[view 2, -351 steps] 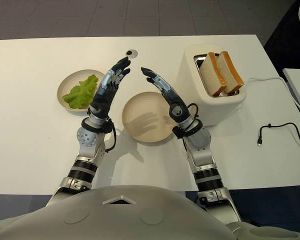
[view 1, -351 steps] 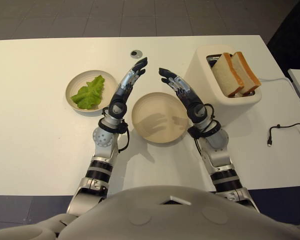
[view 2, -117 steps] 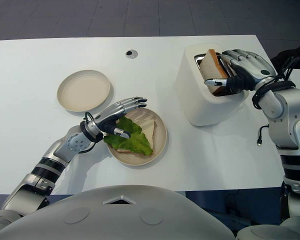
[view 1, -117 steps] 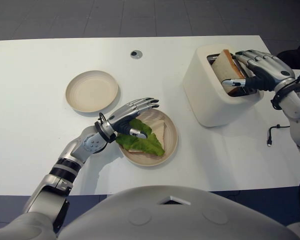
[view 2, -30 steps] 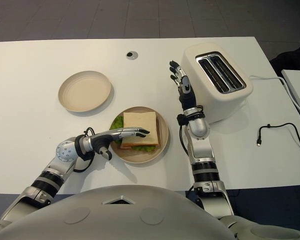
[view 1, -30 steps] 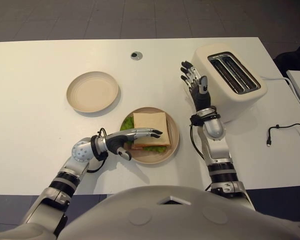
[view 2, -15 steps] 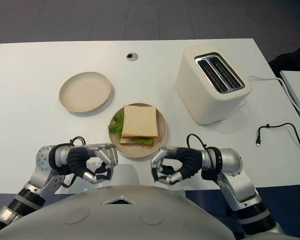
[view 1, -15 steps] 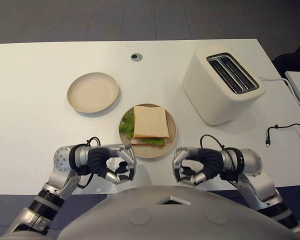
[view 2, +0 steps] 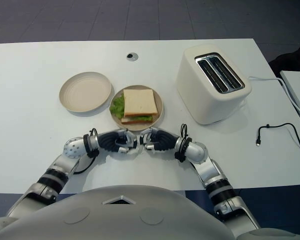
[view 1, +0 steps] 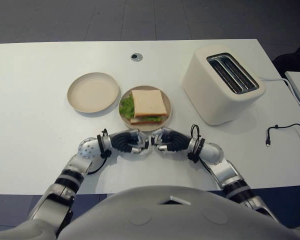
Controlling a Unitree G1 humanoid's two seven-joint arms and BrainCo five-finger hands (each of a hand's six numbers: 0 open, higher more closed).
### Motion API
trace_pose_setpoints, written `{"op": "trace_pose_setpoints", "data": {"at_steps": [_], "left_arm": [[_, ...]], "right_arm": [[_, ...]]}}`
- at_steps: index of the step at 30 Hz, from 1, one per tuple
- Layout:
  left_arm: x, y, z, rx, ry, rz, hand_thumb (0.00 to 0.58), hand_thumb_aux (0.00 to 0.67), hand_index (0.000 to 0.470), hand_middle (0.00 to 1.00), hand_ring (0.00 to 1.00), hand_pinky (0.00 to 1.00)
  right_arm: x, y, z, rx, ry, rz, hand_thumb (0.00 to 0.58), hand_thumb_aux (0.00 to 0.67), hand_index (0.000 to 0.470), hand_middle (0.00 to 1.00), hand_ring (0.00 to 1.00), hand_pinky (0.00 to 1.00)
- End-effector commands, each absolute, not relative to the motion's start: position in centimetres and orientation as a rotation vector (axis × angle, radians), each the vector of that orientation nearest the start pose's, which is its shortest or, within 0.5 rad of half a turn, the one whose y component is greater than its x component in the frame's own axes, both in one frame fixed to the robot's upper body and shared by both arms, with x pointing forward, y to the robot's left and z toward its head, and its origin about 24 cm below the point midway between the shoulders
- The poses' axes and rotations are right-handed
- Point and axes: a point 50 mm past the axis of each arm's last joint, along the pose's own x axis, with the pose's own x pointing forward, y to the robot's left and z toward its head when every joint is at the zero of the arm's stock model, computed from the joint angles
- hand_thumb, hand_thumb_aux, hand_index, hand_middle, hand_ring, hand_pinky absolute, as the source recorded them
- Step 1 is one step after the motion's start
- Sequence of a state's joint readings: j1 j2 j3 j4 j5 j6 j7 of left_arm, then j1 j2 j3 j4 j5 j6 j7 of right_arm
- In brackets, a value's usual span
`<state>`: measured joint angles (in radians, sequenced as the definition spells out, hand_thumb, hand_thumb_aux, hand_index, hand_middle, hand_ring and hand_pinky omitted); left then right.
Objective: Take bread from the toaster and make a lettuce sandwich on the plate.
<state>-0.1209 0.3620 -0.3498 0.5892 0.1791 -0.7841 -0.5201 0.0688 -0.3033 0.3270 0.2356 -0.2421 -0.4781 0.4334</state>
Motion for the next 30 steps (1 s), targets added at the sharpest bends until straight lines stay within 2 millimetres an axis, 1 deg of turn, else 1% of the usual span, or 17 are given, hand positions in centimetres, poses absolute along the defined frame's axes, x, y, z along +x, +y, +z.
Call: {"op": "trace_pose_setpoints", "data": {"at_steps": [1,2,3,4,5,6,7,8,10,12,14,16,18,30], "left_arm": [[26.0,15.0,-3.3,0.64,0.012,-0.645,0.34,0.239,0.168,1.0,1.0,1.0],[26.7,14.9,-3.0,0.641,-0.008,-0.585,0.0,0.0,0.0,1.0,1.0,1.0],[27.2,14.7,-2.7,0.636,-0.041,-0.544,0.0,0.0,0.0,0.89,0.89,0.89],[27.5,14.1,-2.0,0.606,-0.106,-0.522,0.0,0.0,0.0,0.62,0.62,0.62],[27.4,13.4,-0.9,0.561,-0.216,-0.516,0.0,0.0,0.0,0.32,0.32,0.32],[26.7,12.4,0.6,0.458,-0.345,-0.538,0.0,0.0,0.0,0.19,0.19,0.19],[25.9,11.8,2.0,0.358,-0.46,-0.536,0.0,0.0,0.0,0.03,0.03,0.03],[25.2,11.5,3.3,0.273,-0.551,-0.53,0.0,0.0,0.0,0.01,0.01,0.01],[23.8,11.4,5.9,0.077,-0.677,-0.502,0.0,0.0,0.0,0.0,0.0,0.0],[22.6,11.6,7.8,-0.059,-0.744,-0.491,0.0,0.0,0.0,0.0,0.0,0.0],[21.7,12.0,9.2,-0.153,-0.779,-0.487,0.0,0.0,0.0,0.0,0.0,0.0],[21.4,12.4,9.7,-0.184,-0.779,-0.487,0.0,0.0,0.0,0.0,0.0,0.0],[21.6,12.5,9.5,-0.171,-0.758,-0.492,0.0,0.0,0.0,0.0,0.0,0.0],[22.2,12.3,8.8,-0.146,-0.719,-0.503,0.0,0.0,0.0,0.0,0.0,0.0]], "right_arm": [[24.2,-11.5,0.1,-0.527,-0.166,0.571,0.58,0.67,0.47,1.0,1.0,1.0],[24.7,-11.3,0.3,-0.518,-0.191,0.531,0.58,0.67,0.47,1.0,1.0,1.0],[25.3,-11.2,0.5,-0.519,-0.224,0.478,0.58,0.67,0.47,0.99,0.99,0.99],[25.9,-11.1,1.0,-0.509,-0.264,0.431,0.551,0.52,0.365,0.41,0.41,0.41],[26.3,-11.2,1.6,-0.489,-0.316,0.387,0.075,0.045,0.031,0.0,0.0,0.0],[26.5,-11.4,2.6,-0.449,-0.382,0.344,0.0,0.0,0.0,0.0,0.0,0.0],[26.5,-11.7,3.5,-0.404,-0.44,0.313,0.0,0.0,0.0,0.0,0.0,0.0],[26.2,-12.0,4.3,-0.361,-0.497,0.291,0.0,0.0,0.0,0.0,0.0,0.0],[25.2,-12.7,6.7,-0.25,-0.624,0.253,0.0,0.0,0.0,0.0,0.0,0.0],[23.8,-13.3,8.5,-0.161,-0.703,0.247,0.0,0.0,0.0,0.0,0.0,0.0],[22.4,-13.5,9.8,-0.1,-0.741,0.273,0.0,0.0,0.0,0.0,0.0,0.0],[21.5,-13.5,10.3,-0.067,-0.741,0.306,0.0,0.0,0.0,0.0,0.0,0.0],[21.2,-13.4,10.2,-0.062,-0.722,0.33,0.0,0.0,0.0,0.0,0.0,0.0],[21.5,-12.9,9.5,-0.032,-0.666,0.374,0.0,0.0,0.0,0.0,0.0,0.0]]}}
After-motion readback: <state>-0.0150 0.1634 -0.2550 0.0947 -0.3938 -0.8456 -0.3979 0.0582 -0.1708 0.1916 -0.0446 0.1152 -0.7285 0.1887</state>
